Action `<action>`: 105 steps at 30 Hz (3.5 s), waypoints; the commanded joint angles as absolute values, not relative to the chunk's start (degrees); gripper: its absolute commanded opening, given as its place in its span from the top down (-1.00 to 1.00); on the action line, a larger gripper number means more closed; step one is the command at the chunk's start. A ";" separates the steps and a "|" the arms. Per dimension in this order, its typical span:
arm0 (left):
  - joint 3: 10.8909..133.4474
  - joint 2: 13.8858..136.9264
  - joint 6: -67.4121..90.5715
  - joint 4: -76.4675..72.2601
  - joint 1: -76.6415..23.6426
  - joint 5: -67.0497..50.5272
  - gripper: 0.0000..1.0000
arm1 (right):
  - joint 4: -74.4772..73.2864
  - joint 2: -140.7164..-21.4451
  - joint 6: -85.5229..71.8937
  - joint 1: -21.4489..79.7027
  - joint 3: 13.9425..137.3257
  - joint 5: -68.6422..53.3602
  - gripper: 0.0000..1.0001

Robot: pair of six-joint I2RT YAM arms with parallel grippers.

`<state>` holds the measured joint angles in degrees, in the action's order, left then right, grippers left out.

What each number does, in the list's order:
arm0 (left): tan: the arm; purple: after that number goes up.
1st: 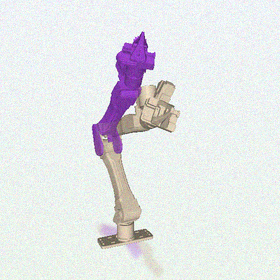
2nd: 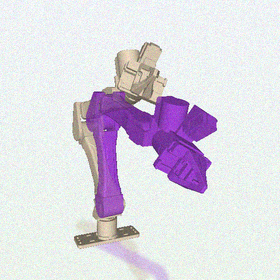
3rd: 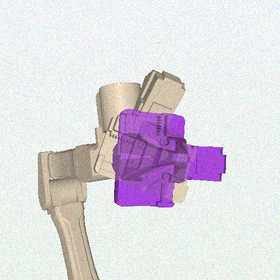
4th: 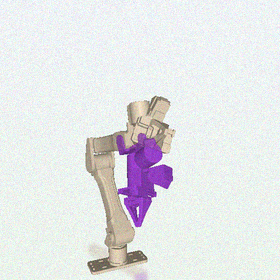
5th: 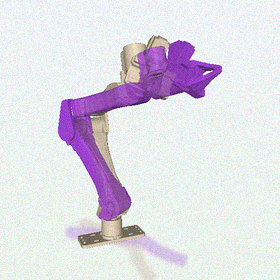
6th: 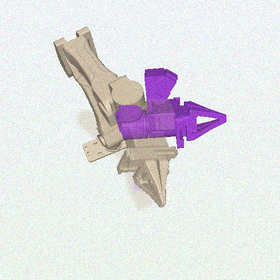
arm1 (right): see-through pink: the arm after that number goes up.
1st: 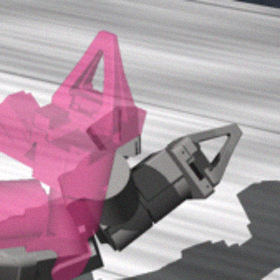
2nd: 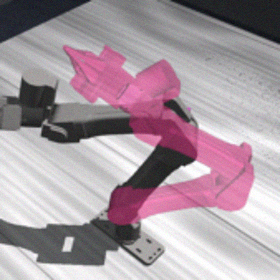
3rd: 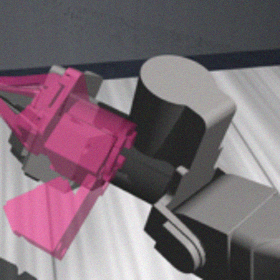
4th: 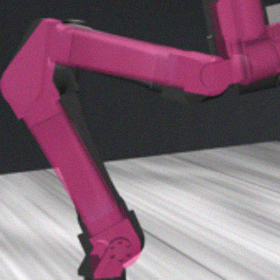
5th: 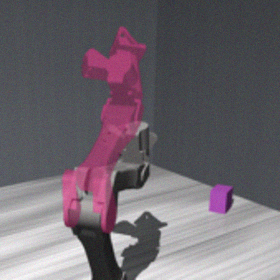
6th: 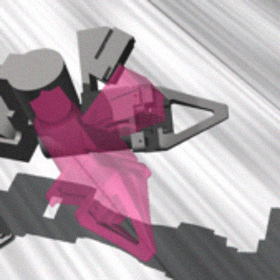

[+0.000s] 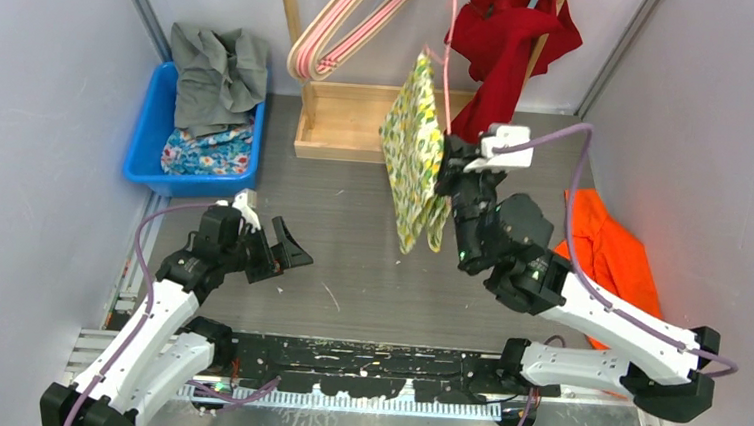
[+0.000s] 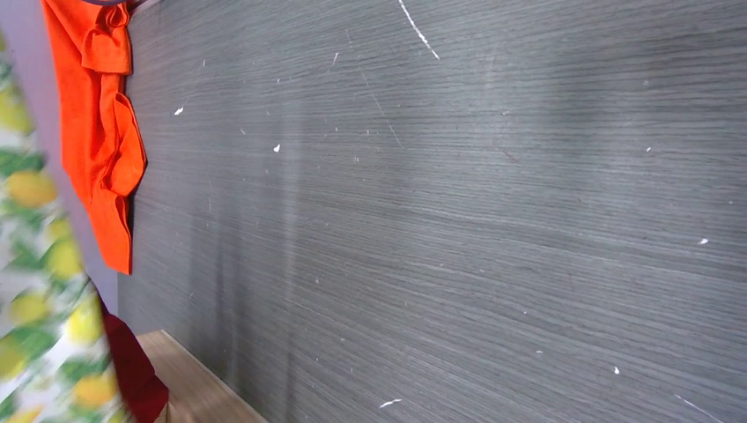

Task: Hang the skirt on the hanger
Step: Place the hanger on the clothesline, then pick up the skirt from the bin.

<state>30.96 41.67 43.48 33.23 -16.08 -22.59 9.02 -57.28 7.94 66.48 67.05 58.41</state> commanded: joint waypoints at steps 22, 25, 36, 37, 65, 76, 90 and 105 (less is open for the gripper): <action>35.51 44.54 42.80 31.29 -16.17 -20.17 -0.87 | 9.61 -84.07 -15.98 22.81 99.14 15.71 0.97; 35.51 44.73 42.79 31.08 -16.25 -20.04 -0.87 | 8.92 -86.38 -17.45 21.93 101.15 14.94 0.97; 36.99 45.61 42.20 32.02 -16.20 -19.12 -0.87 | 10.50 -83.52 -22.17 21.81 91.50 13.66 0.97; 37.32 45.59 42.19 32.07 -16.25 -19.08 -0.87 | 10.87 -82.74 -22.34 21.85 89.95 13.71 0.97; 64.76 60.98 39.30 38.28 -4.80 0.84 -0.99 | -24.28 -40.05 -28.66 21.85 68.94 11.82 -0.35; 73.81 82.27 47.36 28.97 3.64 12.97 -1.00 | -28.69 -31.58 -34.22 21.82 55.83 2.20 -0.27; 101.54 114.46 40.06 39.70 5.01 29.67 -0.99 | -27.09 -33.91 -31.42 21.81 49.16 -0.53 -0.26; 112.62 131.93 33.28 37.72 8.31 27.80 -0.73 | -22.46 -37.82 -31.00 21.83 44.41 -3.68 -0.26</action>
